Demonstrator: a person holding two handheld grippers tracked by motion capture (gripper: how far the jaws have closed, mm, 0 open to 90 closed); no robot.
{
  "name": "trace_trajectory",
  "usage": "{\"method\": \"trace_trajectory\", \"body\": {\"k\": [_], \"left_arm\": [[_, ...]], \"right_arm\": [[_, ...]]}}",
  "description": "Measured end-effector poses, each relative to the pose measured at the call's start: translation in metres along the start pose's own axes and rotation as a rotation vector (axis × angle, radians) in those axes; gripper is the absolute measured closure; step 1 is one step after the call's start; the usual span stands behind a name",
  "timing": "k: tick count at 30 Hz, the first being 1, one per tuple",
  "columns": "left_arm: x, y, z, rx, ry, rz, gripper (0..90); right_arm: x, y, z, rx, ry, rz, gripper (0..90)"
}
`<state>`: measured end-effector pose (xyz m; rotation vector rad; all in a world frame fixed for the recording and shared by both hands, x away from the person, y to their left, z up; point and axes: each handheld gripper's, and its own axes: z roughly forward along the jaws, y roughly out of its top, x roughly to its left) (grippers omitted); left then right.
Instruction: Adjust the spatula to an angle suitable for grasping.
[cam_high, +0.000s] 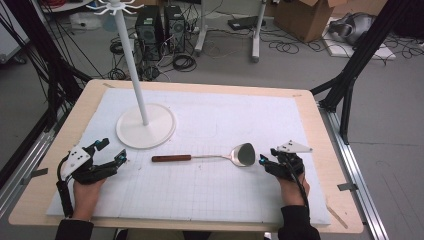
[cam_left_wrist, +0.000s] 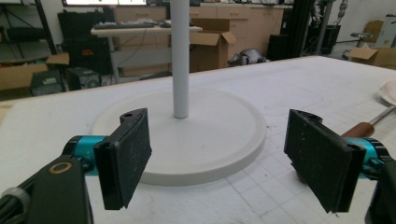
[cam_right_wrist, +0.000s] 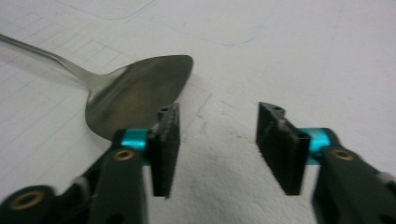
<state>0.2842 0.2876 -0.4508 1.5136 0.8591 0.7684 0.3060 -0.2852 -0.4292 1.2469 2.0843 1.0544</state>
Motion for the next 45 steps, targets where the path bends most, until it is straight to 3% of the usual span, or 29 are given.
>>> {"method": "trace_trajectory", "body": {"k": [4, 6, 7, 8, 9, 10, 11, 14, 15, 17, 18, 19, 22, 23, 24, 25, 27, 28, 29, 30, 31, 34, 35, 41, 43, 45], "left_arm": [[-0.006, 0.001, 0.003, 0.013, -0.018, 0.012, 22.9], [-0.008, 0.001, 0.004, 0.014, -0.019, 0.02, 22.8], [-0.008, 0.001, 0.004, 0.014, -0.019, 0.02, 22.8], [-0.007, 0.001, 0.004, 0.014, -0.023, 0.016, 22.8], [-0.007, 0.001, 0.004, 0.014, -0.025, 0.012, 22.8], [-0.007, 0.001, 0.004, 0.013, -0.025, 0.009, 22.8], [-0.007, 0.001, 0.004, 0.01, -0.027, 0.004, 22.8], [-0.006, 0.001, 0.003, 0.011, -0.028, 0.003, 22.8], [-0.006, 0.0, 0.003, 0.01, -0.028, 0.0, 22.8], [-0.006, 0.0, 0.003, 0.006, -0.026, 0.003, 22.8], [-0.006, 0.0, 0.004, 0.005, -0.027, 0.0, 22.8], [-0.006, 0.0, 0.003, 0.003, -0.027, -0.005, 22.9], [-0.006, 0.0, 0.003, 0.004, -0.028, -0.005, 22.8], [-0.006, 0.0, 0.003, 0.003, -0.028, -0.007, 22.9], [-0.006, 0.0, 0.003, 0.003, -0.028, -0.007, 22.9], [-0.006, 0.0, 0.003, 0.003, -0.029, -0.007, 23.0], [-0.005, 0.0, 0.003, 0.002, -0.031, -0.008, 23.1], [-0.005, 0.0, 0.003, 0.003, -0.032, -0.009, 23.0], [-0.005, 0.0, 0.003, -0.001, -0.032, -0.013, 23.1], [-0.005, 0.0, 0.003, -0.001, -0.032, -0.013, 23.1], [-0.005, 0.0, 0.003, -0.001, -0.032, -0.012, 23.1], [-0.005, 0.0, 0.003, -0.002, -0.034, -0.012, 23.1], [-0.005, -0.001, 0.003, -0.004, -0.032, -0.017, 23.2], [-0.004, -0.001, 0.002, -0.003, -0.034, -0.015, 23.3], [-0.004, -0.001, 0.002, -0.002, -0.035, -0.013, 23.3], [-0.004, -0.001, 0.002, -0.002, -0.035, -0.013, 23.3]], "right_arm": [[-0.002, -0.002, -0.003, -0.025, 0.019, -0.006, 36.2], [0.003, 0.0, -0.001, -0.043, 0.06, -0.058, 35.3], [0.003, 0.0, -0.001, -0.043, 0.06, -0.058, 35.3], [0.008, 0.004, 0.002, -0.051, 0.109, -0.088, 31.5], [0.008, 0.004, 0.002, -0.051, 0.109, -0.088, 31.5], [0.013, 0.011, 0.006, -0.073, 0.181, -0.115, 28.8], [0.013, 0.011, 0.006, -0.073, 0.181, -0.115, 28.8], [0.02, 0.023, 0.011, -0.095, 0.261, -0.161, 25.5], [0.027, 0.033, 0.017, -0.099, 0.329, -0.219, 24.9], [0.032, 0.038, 0.02, -0.096, 0.35, -0.246, 24.5], [0.036, 0.043, 0.023, -0.098, 0.376, -0.27, 23.5], [0.044, 0.054, 0.03, -0.092, 0.432, -0.311, 19.9], [0.052, 0.062, 0.036, -0.081, 0.467, -0.335, 19.6], [0.06, 0.071, 0.044, -0.048, 0.503, -0.363, 20.2], [0.06, 0.071, 0.044, -0.048, 0.503, -0.363, 20.2], [0.071, 0.08, 0.054, -0.016, 0.54, -0.407, 23.4], [0.074, 0.082, 0.057, -0.002, 0.55, -0.426, 24.8], [0.08, 0.086, 0.064, 0.017, 0.563, -0.465, 28.7], [0.084, 0.089, 0.07, 0.042, 0.579, -0.494, 32.6], [0.091, 0.092, 0.081, 0.113, 0.593, -0.546, 38.6], [0.091, 0.092, 0.081, 0.113, 0.593, -0.546, 38.6], [0.095, 0.096, 0.098, 0.191, 0.606, -0.593, 45.8], [0.096, 0.097, 0.107, 0.24, 0.611, -0.619, 52.7], [0.095, 0.093, 0.121, 0.318, 0.644, -0.641, 64.6], [0.094, 0.093, 0.122, 0.32, 0.65, -0.651, 66.0], [0.094, 0.093, 0.121, 0.322, 0.663, -0.655, 72.9]]}}
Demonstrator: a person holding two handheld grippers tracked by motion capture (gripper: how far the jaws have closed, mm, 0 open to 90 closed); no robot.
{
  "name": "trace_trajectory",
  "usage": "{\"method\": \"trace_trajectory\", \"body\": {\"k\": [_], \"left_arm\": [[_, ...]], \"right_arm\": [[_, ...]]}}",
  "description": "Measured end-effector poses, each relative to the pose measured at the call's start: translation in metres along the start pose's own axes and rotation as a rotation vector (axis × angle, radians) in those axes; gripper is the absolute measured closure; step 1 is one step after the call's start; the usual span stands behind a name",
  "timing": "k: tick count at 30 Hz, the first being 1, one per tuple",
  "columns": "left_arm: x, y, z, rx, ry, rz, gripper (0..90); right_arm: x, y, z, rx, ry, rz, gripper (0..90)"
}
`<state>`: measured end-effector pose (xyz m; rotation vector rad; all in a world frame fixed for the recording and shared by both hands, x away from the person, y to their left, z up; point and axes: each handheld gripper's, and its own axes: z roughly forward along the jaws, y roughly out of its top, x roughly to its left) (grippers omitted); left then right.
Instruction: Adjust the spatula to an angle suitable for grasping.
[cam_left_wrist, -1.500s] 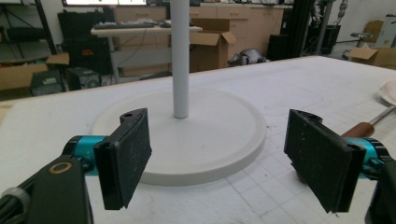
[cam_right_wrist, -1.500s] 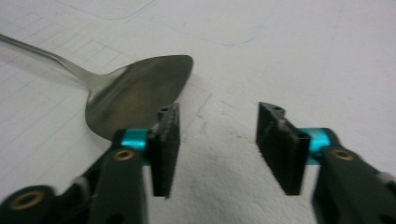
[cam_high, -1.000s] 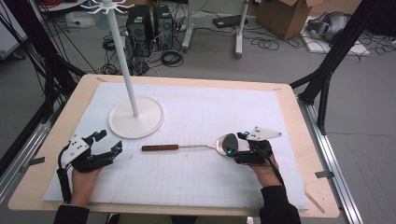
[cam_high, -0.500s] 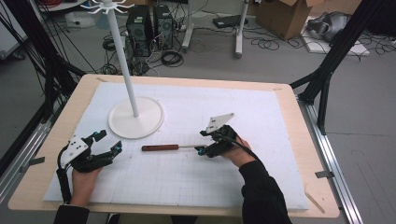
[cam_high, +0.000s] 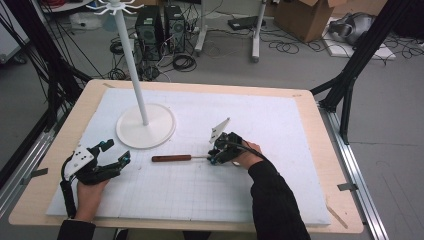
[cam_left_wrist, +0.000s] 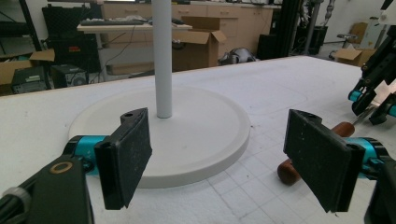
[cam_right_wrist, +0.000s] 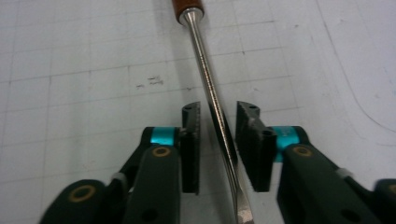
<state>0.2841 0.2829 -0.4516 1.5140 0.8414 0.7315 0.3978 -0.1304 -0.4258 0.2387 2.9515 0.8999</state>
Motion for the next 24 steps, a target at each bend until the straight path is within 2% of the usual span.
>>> {"method": "trace_trajectory", "body": {"k": [9, 12, 14, 18, 24], "left_arm": [[0.0, 0.0, 0.0, -0.001, 0.0, -0.004, 23.4], [0.0, 0.0, 0.0, -0.001, 0.0, -0.004, 23.4], [0.0, 0.0, 0.0, 0.0, -0.001, -0.003, 23.6], [0.0, 0.0, 0.0, -0.002, 0.001, -0.006, 23.6], [0.0, 0.0, 0.0, -0.002, 0.001, -0.009, 23.6]], "right_arm": [[0.0, -0.002, -0.001, -0.005, 0.033, 0.04, 78.1], [0.001, -0.001, -0.001, -0.001, 0.04, 0.061, 83.0], [0.005, 0.0, -0.001, 0.008, 0.054, 0.092, 83.3], [0.009, 0.0, -0.001, 0.009, 0.064, 0.096, 83.4], [0.016, -0.003, -0.003, -0.03, 0.098, 0.147, 83.5]]}}
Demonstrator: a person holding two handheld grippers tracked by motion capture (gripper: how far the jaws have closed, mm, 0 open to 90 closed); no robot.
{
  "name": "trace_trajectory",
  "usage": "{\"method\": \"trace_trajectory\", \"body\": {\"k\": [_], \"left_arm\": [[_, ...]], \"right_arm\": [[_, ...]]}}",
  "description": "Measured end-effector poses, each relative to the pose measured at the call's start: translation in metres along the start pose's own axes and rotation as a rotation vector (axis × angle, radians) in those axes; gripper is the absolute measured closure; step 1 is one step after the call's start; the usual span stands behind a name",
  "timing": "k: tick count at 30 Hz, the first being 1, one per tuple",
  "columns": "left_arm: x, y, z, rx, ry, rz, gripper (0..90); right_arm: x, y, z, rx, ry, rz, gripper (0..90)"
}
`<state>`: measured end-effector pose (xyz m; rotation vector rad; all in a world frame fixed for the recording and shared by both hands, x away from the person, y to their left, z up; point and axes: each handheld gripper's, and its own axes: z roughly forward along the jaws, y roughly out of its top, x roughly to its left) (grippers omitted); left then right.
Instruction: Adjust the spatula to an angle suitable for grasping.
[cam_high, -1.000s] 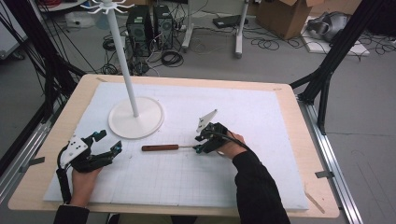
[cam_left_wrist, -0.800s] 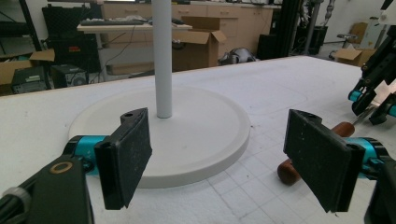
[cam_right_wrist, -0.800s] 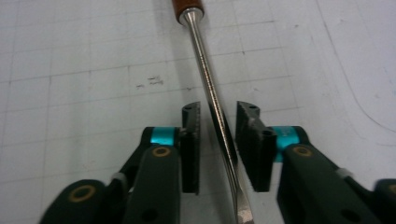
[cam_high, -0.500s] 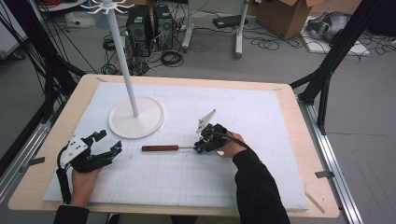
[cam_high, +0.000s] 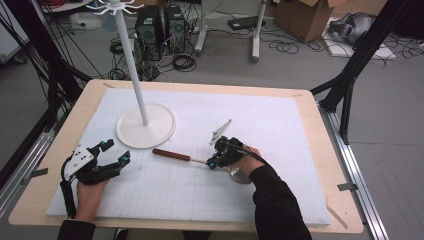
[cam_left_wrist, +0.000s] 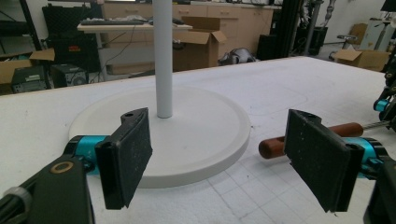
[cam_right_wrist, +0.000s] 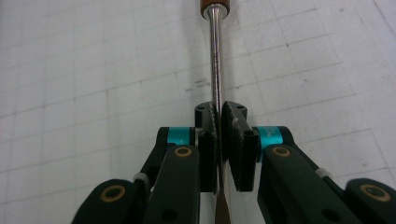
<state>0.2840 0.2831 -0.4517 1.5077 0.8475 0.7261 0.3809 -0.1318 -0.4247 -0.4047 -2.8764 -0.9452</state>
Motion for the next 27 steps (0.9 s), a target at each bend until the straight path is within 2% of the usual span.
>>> {"method": "trace_trajectory", "body": {"k": [3, 4, 5, 8, 11, 13, 14, 17, 18, 21, 24, 25, 26, 27], "left_arm": [[0.0, 0.0, 0.0, -0.001, 0.001, -0.002, 23.6], [0.0, 0.0, 0.0, -0.001, 0.001, -0.002, 23.7], [0.0, 0.0, 0.0, 0.001, 0.001, 0.001, 23.7], [0.0, 0.0, 0.0, 0.001, 0.001, 0.001, 23.7], [0.0, 0.0, 0.0, 0.0, 0.002, 0.001, 23.9], [0.0, 0.0, 0.0, -0.004, 0.003, -0.003, 23.9], [0.0, 0.0, 0.0, -0.002, 0.003, 0.001, 23.9], [0.0, 0.0, 0.0, -0.003, 0.004, -0.002, 23.9], [0.0, 0.0, 0.0, -0.004, 0.004, -0.002, 23.9], [0.0, 0.0, 0.0, -0.001, 0.004, -0.001, 23.9], [0.0, 0.0, 0.0, -0.002, 0.005, 0.001, 23.9], [0.0, 0.0, 0.0, -0.003, 0.004, -0.003, 23.9], [0.0, 0.0, 0.0, -0.003, 0.004, -0.003, 23.9], [0.0, 0.0, 0.0, -0.003, 0.003, -0.005, 23.9]], "right_arm": [[0.004, -0.003, -0.002, -0.027, 0.023, 0.044, 83.5], [0.004, -0.003, -0.002, -0.027, 0.023, 0.044, 83.5], [0.007, -0.004, -0.002, -0.033, 0.03, 0.078, 83.5], [0.011, -0.006, -0.002, -0.034, 0.04, 0.104, 83.5], [0.019, -0.012, -0.004, -0.046, 0.005, 0.175, 83.5], [0.021, -0.013, -0.004, -0.035, -0.011, 0.191, 83.5], [0.026, -0.013, -0.006, -0.012, -0.065, 0.224, 83.5], [0.033, -0.015, -0.007, -0.025, -0.123, 0.27, 83.4], [0.033, -0.015, -0.007, -0.025, -0.123, 0.27, 83.4], [0.036, -0.024, -0.004, -0.058, -0.162, 0.305, 83.4], [0.04, -0.025, -0.004, -0.063, -0.186, 0.296, 82.3], [0.041, -0.024, -0.004, -0.068, -0.195, 0.287, 79.3], [0.044, -0.025, -0.01, -0.106, -0.221, 0.284, 62.7], [0.046, -0.026, -0.014, -0.126, -0.245, 0.273, 57.6]]}}
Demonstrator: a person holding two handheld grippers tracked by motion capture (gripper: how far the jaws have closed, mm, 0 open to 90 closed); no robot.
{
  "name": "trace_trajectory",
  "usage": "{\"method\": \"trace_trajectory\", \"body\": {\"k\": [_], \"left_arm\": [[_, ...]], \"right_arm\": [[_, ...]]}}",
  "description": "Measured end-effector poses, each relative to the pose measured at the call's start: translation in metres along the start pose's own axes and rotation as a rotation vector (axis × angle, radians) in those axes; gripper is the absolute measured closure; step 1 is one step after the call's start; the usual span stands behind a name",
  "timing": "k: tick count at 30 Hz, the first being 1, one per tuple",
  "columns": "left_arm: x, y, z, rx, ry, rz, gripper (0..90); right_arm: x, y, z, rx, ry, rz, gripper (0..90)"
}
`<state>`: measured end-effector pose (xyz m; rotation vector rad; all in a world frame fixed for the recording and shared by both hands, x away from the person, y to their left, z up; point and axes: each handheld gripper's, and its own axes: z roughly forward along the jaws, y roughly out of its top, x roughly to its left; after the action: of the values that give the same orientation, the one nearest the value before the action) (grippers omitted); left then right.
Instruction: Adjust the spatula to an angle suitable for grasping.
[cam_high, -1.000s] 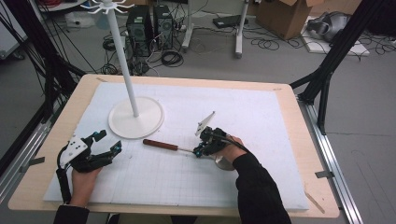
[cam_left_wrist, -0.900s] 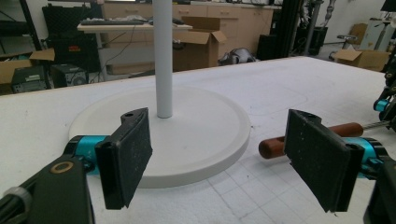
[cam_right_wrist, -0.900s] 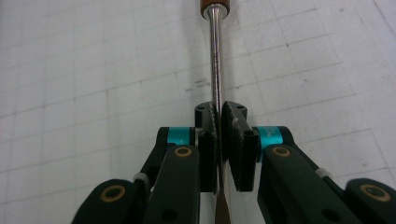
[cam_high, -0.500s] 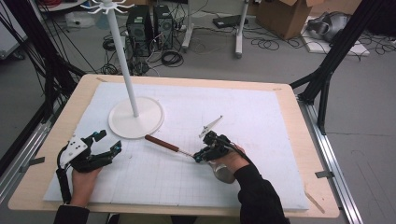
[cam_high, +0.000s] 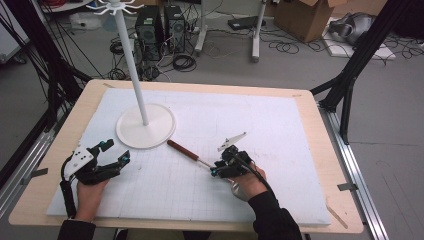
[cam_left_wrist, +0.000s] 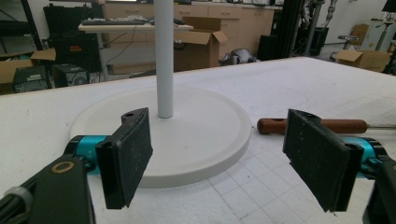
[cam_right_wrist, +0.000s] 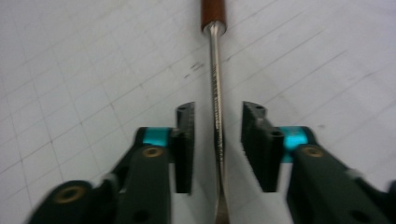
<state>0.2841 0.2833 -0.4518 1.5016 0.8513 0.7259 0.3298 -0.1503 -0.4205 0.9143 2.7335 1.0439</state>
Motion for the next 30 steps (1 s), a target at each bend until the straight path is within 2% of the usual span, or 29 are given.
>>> {"method": "trace_trajectory", "body": {"k": [2, 4, 5, 6, 7, 8, 9, 11, 12, 15, 16, 17, 22, 24, 25, 28, 30], "left_arm": [[0.0, 0.0, 0.0, 0.001, 0.0, -0.001, 23.8], [0.001, 0.0, 0.0, 0.001, 0.001, -0.002, 21.9], [0.001, 0.0, 0.0, 0.0, 0.006, -0.009, 21.9], [0.001, 0.0, 0.0, 0.003, 0.007, -0.014, 17.6], [0.002, 0.0, 0.0, 0.004, 0.006, -0.018, 16.8], [0.002, 0.0, 0.0, 0.001, 0.007, -0.025, 16.8], [0.003, 0.0, 0.0, 0.004, 0.004, -0.027, 16.8], [0.003, 0.0, 0.0, 0.004, 0.004, -0.025, 16.8], [0.002, 0.0, 0.0, 0.005, 0.0, -0.021, 16.8], [0.001, 0.0, 0.0, 0.007, -0.006, -0.008, 17.0], [0.001, 0.0, 0.0, 0.004, -0.004, -0.004, 17.0], [0.001, 0.0, 0.0, 0.0, 0.0, -0.002, 17.0], [-0.001, -0.001, -0.001, -0.006, 0.003, 0.008, 16.8], [-0.001, -0.001, -0.001, -0.007, 0.005, 0.01, 16.8], [-0.001, -0.001, -0.001, -0.007, 0.005, 0.014, 16.9], [-0.001, -0.001, -0.001, -0.008, 0.007, 0.013, 16.9], [-0.001, -0.001, -0.001, -0.007, 0.009, 0.015, 16.9]], "right_arm": [[-0.001, -0.005, -0.011, -0.065, -0.023, -0.016, 47.3], [-0.003, -0.012, -0.022, -0.111, -0.07, -0.024, 37.7], [-0.003, -0.012, -0.022, -0.111, -0.07, -0.024, 37.7], [-0.008, -0.025, -0.036, -0.185, -0.129, -0.01, 28.1], [-0.01, -0.029, -0.04, -0.213, -0.152, -0.003, 23.5], [-0.012, -0.037, -0.046, -0.243, -0.174, 0.018, 20.9], [-0.012, -0.037, -0.046, -0.243, -0.174, 0.018, 20.9], [-0.019, -0.054, -0.06, -0.334, -0.188, 0.075, 19.5], [-0.021, -0.069, -0.07, -0.382, -0.221, 0.091, 16.5], [-0.024, -0.087, -0.082, -0.457, -0.276, 0.1, 16.3], [-0.024, -0.087, -0.082, -0.457, -0.276, 0.1, 16.3], [-0.025, -0.096, -0.088, -0.485, -0.309, 0.122, 16.3], [-0.026, -0.11, -0.094, -0.5, -0.341, 0.152, 16.3], [-0.025, -0.115, -0.095, -0.507, -0.353, 0.156, 16.3], [-0.026, -0.117, -0.096, -0.519, -0.363, 0.143, 16.3], [-0.025, -0.118, -0.096, -0.516, -0.363, 0.145, 16.3], [-0.025, -0.116, -0.094, -0.495, -0.36, 0.144, 16.3]]}}
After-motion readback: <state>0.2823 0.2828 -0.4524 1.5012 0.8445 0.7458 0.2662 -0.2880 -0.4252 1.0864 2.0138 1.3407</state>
